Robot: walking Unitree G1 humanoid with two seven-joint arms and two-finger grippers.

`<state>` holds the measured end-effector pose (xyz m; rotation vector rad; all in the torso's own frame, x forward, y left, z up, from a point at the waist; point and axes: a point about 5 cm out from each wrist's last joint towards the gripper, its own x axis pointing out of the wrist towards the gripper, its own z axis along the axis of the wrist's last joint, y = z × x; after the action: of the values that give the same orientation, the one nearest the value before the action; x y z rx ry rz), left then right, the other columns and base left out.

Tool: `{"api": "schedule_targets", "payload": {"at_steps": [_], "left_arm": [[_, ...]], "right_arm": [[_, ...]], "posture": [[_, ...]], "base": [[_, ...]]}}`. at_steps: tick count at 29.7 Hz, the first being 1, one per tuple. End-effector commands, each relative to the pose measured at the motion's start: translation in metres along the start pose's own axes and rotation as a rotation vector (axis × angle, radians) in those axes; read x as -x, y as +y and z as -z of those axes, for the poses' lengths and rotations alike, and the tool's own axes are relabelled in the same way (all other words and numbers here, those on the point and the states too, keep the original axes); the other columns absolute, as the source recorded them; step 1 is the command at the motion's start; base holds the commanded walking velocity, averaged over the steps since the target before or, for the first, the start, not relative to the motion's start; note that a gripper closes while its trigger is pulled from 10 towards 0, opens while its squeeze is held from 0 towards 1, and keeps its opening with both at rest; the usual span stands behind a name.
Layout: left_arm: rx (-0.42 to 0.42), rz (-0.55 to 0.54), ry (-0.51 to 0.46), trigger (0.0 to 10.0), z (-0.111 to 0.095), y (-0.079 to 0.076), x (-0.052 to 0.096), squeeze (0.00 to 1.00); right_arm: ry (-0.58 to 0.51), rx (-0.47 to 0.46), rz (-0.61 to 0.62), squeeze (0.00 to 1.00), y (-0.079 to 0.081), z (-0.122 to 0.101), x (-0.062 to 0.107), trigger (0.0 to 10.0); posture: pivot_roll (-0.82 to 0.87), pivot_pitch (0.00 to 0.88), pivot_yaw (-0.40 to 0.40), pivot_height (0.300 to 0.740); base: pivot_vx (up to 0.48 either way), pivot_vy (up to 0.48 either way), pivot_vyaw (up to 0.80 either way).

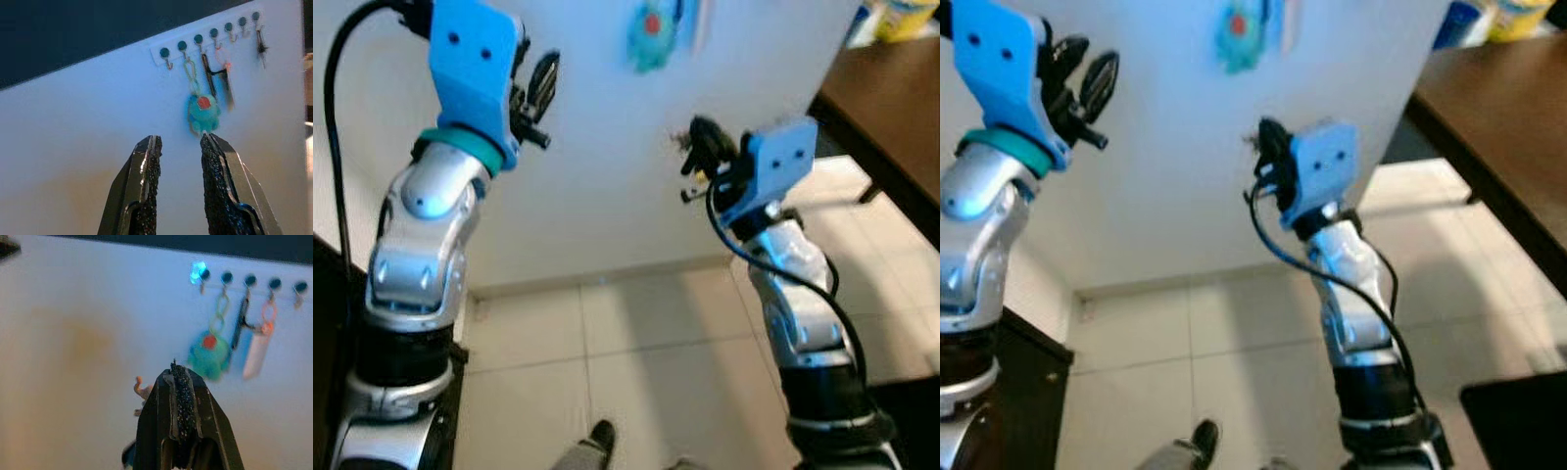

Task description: Hang keys on a hook

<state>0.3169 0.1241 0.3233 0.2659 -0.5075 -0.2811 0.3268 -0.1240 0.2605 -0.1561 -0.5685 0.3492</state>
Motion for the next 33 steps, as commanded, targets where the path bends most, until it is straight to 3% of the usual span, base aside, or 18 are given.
{"api": "schedule_targets", "payload": {"at_steps": [1,6,7,15,22,33], "left_arm": [[-0.027,0.003,-0.001,10.0,-0.003,0.001,0.000,0.00],[-0.026,0.015,0.000,10.0,-0.002,-0.003,-0.001,0.00],[-0.010,0.035,0.005,10.0,-0.001,-0.009,0.000,0.00],[0.017,0.076,0.043,10.0,0.011,-0.016,-0.001,0.00],[0.016,0.071,0.085,10.0,0.021,-0.015,-0.004,0.00],[0.002,0.062,0.142,10.0,0.037,-0.017,0.008,0.00]], "right_arm": [[-0.025,-0.016,-0.002,0.00,0.002,-0.006,-0.003,10.0],[-0.040,-0.028,0.026,0.00,0.000,-0.008,-0.003,10.0],[-0.040,-0.059,0.117,0.00,-0.010,-0.008,-0.001,10.0],[-0.009,-0.078,0.249,0.00,-0.024,0.000,0.003,10.0],[-0.007,-0.070,0.266,0.00,-0.026,0.002,0.006,10.0],[0.018,-0.036,0.281,0.00,-0.026,0.006,0.013,10.0]], "posture": [[0.07,0.074,0.097,0.740],[0.06,0.071,0.092,0.740],[0.02,0.070,0.092,0.740],[0.00,0.039,0.130,0.740],[0.01,0.026,0.140,0.740],[0.00,0.046,0.125,0.740]], "base": [[0.000,0.000,0.79],[0.000,0.000,0.66],[0.000,0.000,0.00],[0.000,0.000,0.00],[0.000,0.000,0.00],[0.000,0.000,0.00]]}}
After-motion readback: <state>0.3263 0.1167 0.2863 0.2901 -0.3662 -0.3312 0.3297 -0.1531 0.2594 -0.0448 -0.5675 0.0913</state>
